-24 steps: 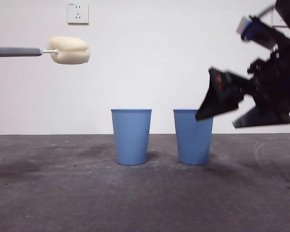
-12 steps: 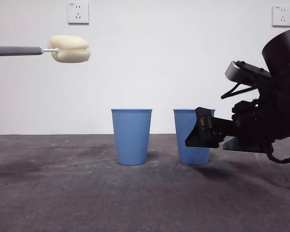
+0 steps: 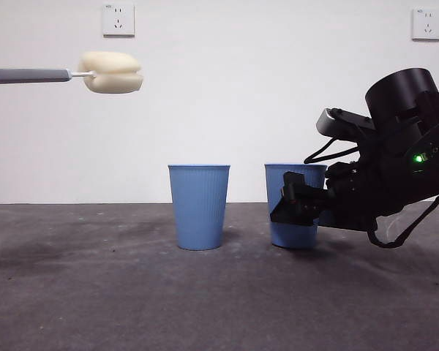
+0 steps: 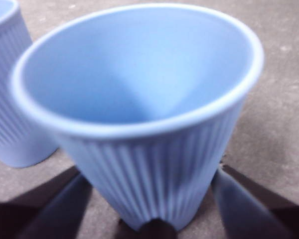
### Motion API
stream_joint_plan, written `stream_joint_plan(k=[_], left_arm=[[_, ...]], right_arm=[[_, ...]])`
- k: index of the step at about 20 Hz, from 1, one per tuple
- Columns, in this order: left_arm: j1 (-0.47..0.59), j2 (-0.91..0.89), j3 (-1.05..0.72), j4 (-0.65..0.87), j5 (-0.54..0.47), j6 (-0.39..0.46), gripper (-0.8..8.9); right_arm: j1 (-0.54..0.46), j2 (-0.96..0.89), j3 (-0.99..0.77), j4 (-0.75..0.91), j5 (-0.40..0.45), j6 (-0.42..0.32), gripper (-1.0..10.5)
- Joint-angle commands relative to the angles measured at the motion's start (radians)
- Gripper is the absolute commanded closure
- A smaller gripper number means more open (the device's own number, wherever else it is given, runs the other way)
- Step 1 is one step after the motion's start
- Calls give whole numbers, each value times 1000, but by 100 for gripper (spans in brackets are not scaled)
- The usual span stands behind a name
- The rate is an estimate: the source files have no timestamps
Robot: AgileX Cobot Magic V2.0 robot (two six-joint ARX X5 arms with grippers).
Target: Pick up the cup brush,pick up the cup,insert the brush into the cup,clean the cup,put the cup brush back,put the cup back to the fixed position on the table
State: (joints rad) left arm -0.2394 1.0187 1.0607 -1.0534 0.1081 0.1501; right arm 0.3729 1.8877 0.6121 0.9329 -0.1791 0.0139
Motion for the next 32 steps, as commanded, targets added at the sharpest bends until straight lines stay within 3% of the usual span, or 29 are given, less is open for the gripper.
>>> stream_joint_plan(k=[1, 2, 6, 9, 11, 16, 19, 24, 27, 32], left_arm=[[-3, -2, -4, 8, 4, 11, 822], [-3, -2, -4, 8, 4, 11, 822], [-3, -2, -4, 8, 4, 12, 822], [-6, -1, -4, 7, 3, 27, 822], [-21, 2, -4, 7, -1, 48, 822], [-104, 24, -4, -1, -5, 113, 822], [-178, 43, -4, -5, -55, 144, 822], [-309, 63, -4, -10, -121, 206, 822], [-404, 98, -4, -55, -181, 265, 822], [-545, 156, -4, -85, -229, 282, 822]], right_arm=[[1, 10, 1, 8, 3, -5, 906], [1, 10, 1, 8, -8, -9, 957], [1, 5, 1, -4, -24, -6, 958], [1, -56, 1, -124, -48, 10, 959], [1, -158, 2, -301, -57, -44, 959], [1, -505, 103, -977, -56, -231, 959], [1, -598, 221, -1348, -56, -327, 959], [58, -602, 317, -1742, 115, -424, 959], [141, -602, 318, -1790, 233, -436, 959], [326, -600, 345, -1912, 407, -471, 959]])
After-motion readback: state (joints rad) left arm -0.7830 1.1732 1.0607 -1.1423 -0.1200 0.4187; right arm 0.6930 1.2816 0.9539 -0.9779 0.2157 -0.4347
